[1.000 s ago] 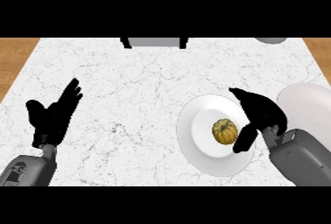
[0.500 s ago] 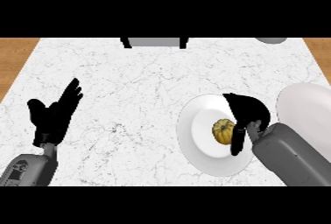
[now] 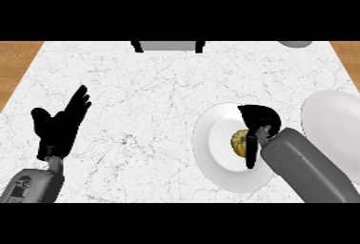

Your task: Pick the squash from the plate and place it in the plate

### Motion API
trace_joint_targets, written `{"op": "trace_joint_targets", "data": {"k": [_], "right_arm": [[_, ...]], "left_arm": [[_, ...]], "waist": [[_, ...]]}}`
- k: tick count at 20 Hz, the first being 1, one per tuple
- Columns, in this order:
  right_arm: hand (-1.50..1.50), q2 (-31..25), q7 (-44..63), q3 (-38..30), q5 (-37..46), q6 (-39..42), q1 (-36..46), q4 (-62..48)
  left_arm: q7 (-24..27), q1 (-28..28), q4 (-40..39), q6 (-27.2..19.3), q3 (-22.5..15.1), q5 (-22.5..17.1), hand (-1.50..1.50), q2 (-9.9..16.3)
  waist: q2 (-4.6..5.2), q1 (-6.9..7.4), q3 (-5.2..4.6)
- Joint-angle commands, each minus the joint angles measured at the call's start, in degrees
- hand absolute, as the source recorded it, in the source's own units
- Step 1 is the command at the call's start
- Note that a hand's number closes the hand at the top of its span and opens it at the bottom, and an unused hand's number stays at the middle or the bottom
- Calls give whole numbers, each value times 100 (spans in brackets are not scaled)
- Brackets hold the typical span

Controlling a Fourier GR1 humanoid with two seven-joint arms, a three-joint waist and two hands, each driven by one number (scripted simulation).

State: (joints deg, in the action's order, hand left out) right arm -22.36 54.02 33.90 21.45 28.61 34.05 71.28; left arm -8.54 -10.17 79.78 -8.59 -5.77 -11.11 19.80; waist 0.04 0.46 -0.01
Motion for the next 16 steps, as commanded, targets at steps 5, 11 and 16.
{"op": "trace_joint_targets", "data": {"k": [5,11,16], "right_arm": [[-150,155,284,-133,385,601,113,-491],[-150,403,17,-46,1014,397,-346,-662],[-150,725,-304,-301,1156,670,-51,-1479]], "left_arm": [[330,-92,-456,303,281,43,0,-25],[83,157,108,23,161,324,0,-283],[-217,172,395,404,424,115,0,-45]], "waist": [[3,-29,-1],[-13,-34,1],[-4,11,3]]}}
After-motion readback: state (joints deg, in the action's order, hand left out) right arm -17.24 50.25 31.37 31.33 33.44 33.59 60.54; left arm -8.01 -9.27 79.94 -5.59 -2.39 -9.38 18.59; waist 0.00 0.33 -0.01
